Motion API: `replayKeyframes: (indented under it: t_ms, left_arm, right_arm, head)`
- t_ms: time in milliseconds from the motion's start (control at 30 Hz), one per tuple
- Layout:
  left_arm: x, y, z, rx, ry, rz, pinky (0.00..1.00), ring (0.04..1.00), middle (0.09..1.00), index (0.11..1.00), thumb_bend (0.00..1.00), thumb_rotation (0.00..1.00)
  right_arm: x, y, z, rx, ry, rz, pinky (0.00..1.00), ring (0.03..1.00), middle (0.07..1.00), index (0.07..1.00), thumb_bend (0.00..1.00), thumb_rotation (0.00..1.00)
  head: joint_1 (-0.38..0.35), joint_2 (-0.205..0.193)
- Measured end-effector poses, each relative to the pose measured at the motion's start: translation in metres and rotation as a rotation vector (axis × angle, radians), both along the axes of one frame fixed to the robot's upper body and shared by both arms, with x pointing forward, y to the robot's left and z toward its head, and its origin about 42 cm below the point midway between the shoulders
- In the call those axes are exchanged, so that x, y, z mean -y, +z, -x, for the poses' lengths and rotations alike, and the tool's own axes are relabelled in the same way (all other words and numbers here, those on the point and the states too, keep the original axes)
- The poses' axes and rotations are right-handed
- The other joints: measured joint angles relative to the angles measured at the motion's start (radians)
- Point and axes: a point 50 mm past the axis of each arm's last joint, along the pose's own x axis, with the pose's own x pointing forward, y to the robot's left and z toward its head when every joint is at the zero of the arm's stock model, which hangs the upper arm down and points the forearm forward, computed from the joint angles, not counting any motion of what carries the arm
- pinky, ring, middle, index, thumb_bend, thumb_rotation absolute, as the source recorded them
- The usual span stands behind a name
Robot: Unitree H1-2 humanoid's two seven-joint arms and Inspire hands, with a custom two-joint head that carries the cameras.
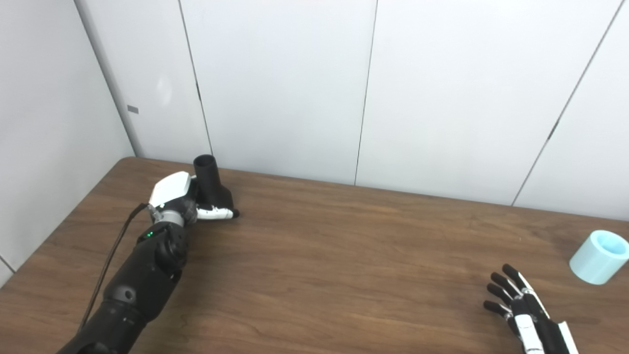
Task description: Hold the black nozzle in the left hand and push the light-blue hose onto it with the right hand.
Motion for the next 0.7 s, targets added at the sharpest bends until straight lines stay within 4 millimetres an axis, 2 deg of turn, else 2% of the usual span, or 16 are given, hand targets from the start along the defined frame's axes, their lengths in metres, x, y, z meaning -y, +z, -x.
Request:
replayKeyframes:
  t_ms: [233, 433, 633, 700]
  left_arm:
    - [0.0030, -0.0036, -0.0004, -0.008, 0.000, 0.009, 1.00, 0.949, 0.886, 0.882, 1.00, 0.51]
    - [0.0013, -0.0071, -0.0002, -0.021, 0.006, 0.008, 0.96, 0.910, 0.849, 0.830, 0.98, 0.48]
    - [-0.0003, -0.0055, -0.0035, 0.000, 0.020, 0.012, 0.82, 0.844, 0.810, 0.769, 0.92, 0.39]
    - [-0.0013, -0.0051, -0.0050, 0.007, 0.025, 0.006, 0.73, 0.790, 0.770, 0.746, 0.90, 0.37]
  right_arm:
    - [0.0000, -0.0001, -0.0001, -0.003, 0.000, 0.001, 0.75, 0.845, 0.861, 0.923, 0.43, 0.85]
    - [0.0000, -0.0001, 0.0003, -0.005, -0.001, 0.001, 0.75, 0.840, 0.858, 0.924, 0.43, 0.86]
    - [0.0002, 0.0000, 0.0006, -0.005, -0.001, 0.000, 0.74, 0.825, 0.838, 0.915, 0.44, 0.85]
    - [0.0002, 0.0001, 0.0006, -0.005, -0.001, -0.001, 0.74, 0.825, 0.838, 0.913, 0.44, 0.86]
  head:
    - [-0.002, 0.003]
    - [-0.002, 0.006]
    - [0.003, 0.012]
    - [0.003, 0.014]
